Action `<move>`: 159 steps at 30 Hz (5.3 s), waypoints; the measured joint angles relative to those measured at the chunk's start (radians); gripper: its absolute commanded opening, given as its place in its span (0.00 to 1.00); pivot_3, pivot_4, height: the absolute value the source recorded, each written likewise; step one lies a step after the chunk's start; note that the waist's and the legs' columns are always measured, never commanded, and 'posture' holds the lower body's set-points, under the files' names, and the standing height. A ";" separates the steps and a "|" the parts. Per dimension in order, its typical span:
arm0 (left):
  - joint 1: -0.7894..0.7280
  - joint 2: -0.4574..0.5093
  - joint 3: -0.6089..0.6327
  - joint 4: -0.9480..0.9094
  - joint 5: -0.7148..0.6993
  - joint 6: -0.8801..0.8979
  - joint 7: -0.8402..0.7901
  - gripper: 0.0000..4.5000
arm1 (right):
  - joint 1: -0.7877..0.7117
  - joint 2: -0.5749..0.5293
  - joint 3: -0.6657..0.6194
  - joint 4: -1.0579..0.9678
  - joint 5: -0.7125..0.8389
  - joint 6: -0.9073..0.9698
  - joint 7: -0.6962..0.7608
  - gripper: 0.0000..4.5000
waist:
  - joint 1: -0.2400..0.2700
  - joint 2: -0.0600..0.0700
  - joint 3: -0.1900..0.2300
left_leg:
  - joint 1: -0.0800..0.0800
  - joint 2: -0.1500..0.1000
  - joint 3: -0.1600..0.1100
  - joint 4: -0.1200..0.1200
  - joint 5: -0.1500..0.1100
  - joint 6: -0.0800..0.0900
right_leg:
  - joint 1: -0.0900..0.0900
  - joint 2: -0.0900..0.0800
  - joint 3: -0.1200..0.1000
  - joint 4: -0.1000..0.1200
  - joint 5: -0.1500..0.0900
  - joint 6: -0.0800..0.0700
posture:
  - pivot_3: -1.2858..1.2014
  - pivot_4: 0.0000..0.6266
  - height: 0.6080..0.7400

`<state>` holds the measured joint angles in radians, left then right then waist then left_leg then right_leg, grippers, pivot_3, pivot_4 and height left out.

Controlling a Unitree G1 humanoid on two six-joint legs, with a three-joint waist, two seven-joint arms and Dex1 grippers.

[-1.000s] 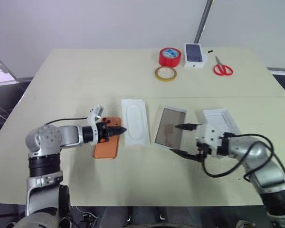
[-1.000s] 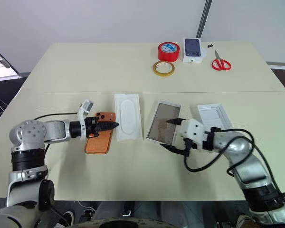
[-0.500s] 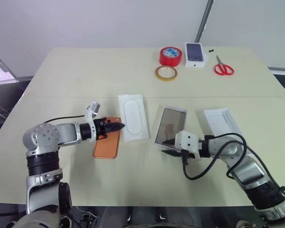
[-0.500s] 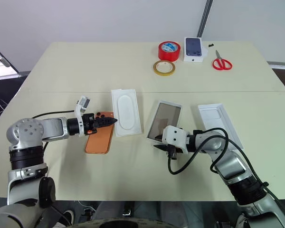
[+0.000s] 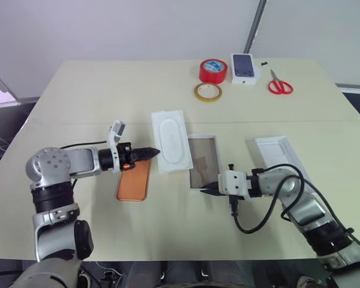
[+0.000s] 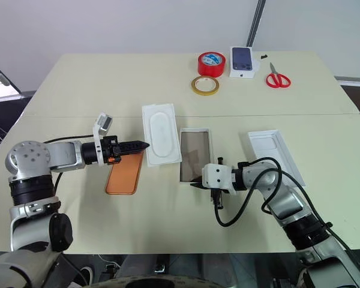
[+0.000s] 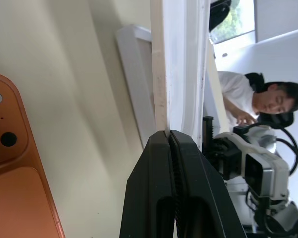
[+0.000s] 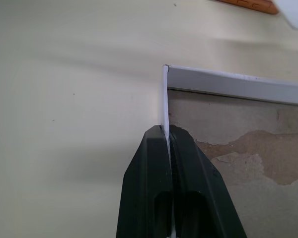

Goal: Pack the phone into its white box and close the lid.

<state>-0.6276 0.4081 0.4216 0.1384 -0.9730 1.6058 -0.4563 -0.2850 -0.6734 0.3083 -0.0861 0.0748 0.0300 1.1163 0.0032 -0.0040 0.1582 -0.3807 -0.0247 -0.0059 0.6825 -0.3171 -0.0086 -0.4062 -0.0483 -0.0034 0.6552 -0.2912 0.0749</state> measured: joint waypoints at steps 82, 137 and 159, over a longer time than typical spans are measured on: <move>0.312 0.267 -0.279 -0.111 0.308 -0.831 -0.500 0.94 | -0.347 0.142 0.041 0.442 -0.231 -0.096 -0.234 0.01 | -0.020 -0.001 0.002 | -0.001 0.000 0.001 0.000 -0.004 0.008 | -0.003 -0.001 -0.001 0.004 0.000 -0.001 | 0.52 0.24 1.00; 0.179 0.170 -0.055 -0.038 0.176 -0.079 -0.195 0.94 | -0.534 0.515 0.324 0.408 -0.344 0.325 -0.189 0.01 | -0.022 0.004 -0.009 | 0.007 -0.001 0.000 -0.002 -0.002 0.003 | 0.000 -0.001 0.000 0.010 0.001 -0.002 | 0.52 0.24 1.00; 0.204 0.218 -0.051 0.039 0.149 -0.068 -0.245 0.67 | -0.535 0.526 0.307 0.439 -0.344 0.296 -0.209 0.00 | -0.036 0.003 -0.007 | 0.006 -0.001 0.000 -0.004 -0.001 0.002 | -0.002 -0.001 0.000 0.010 0.000 -0.002 | 0.52 0.24 1.00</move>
<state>-0.4241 0.6258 0.3702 0.1772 -0.8236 1.5381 -0.7011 -0.8204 -0.1474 0.6152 0.3528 -0.2692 0.3261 0.9077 -0.0327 -0.0011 0.1509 -0.3750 -0.0257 -0.0062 0.6783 -0.3186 -0.0061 -0.4084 -0.0496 -0.0032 0.6647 -0.2907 0.0730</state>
